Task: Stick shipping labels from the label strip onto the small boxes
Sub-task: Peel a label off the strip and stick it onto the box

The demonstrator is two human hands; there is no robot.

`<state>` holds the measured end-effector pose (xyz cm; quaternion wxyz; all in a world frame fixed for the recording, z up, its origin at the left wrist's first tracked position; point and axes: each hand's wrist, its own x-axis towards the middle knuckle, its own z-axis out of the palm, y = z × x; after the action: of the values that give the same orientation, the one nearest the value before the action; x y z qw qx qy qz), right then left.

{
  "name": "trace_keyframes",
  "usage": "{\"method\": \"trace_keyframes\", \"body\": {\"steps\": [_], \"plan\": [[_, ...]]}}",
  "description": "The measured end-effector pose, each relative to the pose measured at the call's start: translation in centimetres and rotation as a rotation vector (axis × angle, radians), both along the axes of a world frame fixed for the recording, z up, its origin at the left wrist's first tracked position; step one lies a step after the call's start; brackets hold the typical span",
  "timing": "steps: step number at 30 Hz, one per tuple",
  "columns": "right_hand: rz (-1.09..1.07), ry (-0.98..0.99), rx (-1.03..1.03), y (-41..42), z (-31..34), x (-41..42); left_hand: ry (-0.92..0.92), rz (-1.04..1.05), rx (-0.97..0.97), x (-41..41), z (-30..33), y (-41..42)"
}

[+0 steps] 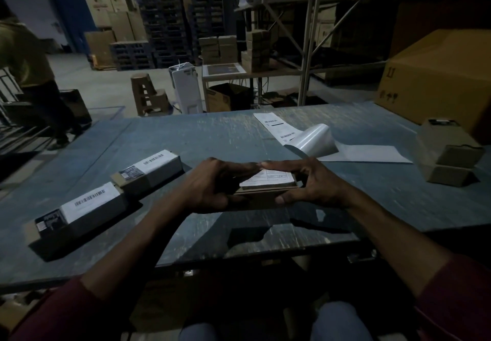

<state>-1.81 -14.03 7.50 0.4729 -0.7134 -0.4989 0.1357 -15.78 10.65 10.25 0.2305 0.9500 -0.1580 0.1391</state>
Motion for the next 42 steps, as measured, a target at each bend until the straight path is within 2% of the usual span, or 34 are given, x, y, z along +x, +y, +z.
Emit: {"method": "trace_keyframes", "body": {"steps": [5,9,12,13,15,17,23,26,29,31,34,36,39,42], "plan": [[0.049,-0.018,0.024,0.1,-0.2,-0.3,0.024,-0.032,-0.089,-0.4,-0.6,0.8],[0.062,0.01,0.018,-0.4,-0.2,-0.2,-0.037,-0.102,-0.05,-0.7,-0.5,0.1],[0.053,0.07,0.113,-0.7,0.0,-0.6,-0.115,-0.131,0.012,-0.6,-0.7,0.0],[0.052,0.115,0.167,-0.8,0.1,-0.8,-0.134,-0.135,-0.016,-0.6,-0.9,0.0],[0.047,0.179,0.271,-1.1,0.4,-1.0,-0.171,-0.137,-0.21,-0.7,-1.0,-0.1],[0.016,0.156,0.306,-1.2,0.7,-1.3,-0.225,-0.1,-0.352,-0.9,-0.9,-0.5],[0.052,0.096,0.279,-1.1,1.2,-1.7,-0.19,-0.101,-0.147,-0.7,-1.4,-0.6],[0.023,0.002,0.277,-1.0,0.2,-1.4,-0.235,-0.105,-0.24,-0.9,-2.1,-1.0],[0.03,0.014,0.298,-1.1,-0.1,-1.3,-0.135,-0.045,-0.434,-1.4,-1.2,-0.8],[0.059,0.021,0.282,-0.7,0.0,-1.5,0.082,0.062,-0.585,-1.3,-0.5,0.3],[0.076,0.019,0.3,0.6,-0.1,-1.9,0.406,0.172,-0.559,-1.3,0.0,2.4],[0.074,0.004,0.327,1.9,-0.4,-1.8,0.468,0.164,-0.52,-1.8,0.0,2.8],[0.049,-0.063,0.315,4.0,-1.2,-1.3,0.325,0.247,-0.541,-2.7,-0.4,3.4],[-0.073,-0.138,0.254,5.7,-2.4,-0.6,0.1,0.46,-0.344,-3.3,-0.4,5.1]]}}
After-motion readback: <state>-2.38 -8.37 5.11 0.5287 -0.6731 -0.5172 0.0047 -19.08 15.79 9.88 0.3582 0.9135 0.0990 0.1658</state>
